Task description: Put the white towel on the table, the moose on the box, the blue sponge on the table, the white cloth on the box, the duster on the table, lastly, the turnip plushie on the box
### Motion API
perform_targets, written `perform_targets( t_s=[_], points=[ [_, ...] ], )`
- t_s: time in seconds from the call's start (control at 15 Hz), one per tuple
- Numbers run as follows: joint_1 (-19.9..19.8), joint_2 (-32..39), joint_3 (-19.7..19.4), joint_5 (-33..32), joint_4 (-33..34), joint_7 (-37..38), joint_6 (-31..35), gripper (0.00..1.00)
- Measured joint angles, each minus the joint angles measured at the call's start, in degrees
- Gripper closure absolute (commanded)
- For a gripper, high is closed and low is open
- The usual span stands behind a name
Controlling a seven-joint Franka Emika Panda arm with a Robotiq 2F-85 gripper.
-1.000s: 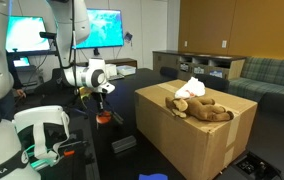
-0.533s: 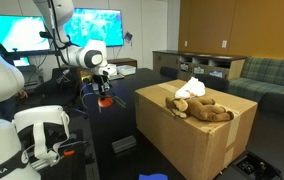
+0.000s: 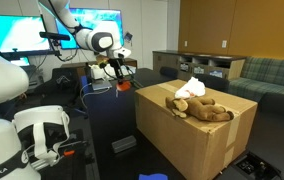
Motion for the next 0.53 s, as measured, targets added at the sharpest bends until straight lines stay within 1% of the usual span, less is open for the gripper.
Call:
perform_targets(
  t_s=[0.07,0.13,0.2,0.33,0.53],
  points=[
    [-0.95,-1.15,-0.83,1.02,1.3,-1.41,-0.39,0.97],
    [0.01,-2.2,-3.8,1.23,2.57,-2.35,-0.76,0.97],
    [2.35,-3.09,-8.23,1.23,3.76,-2.92,-1.07,0.97],
    [3.7,-5.12,-14.14,2.25,6.19,-5.44,-2.31,0.97],
    [10.88,-6.4,-27.64,0.82,8.6,-7.26,-3.96,0.97]
  ],
)
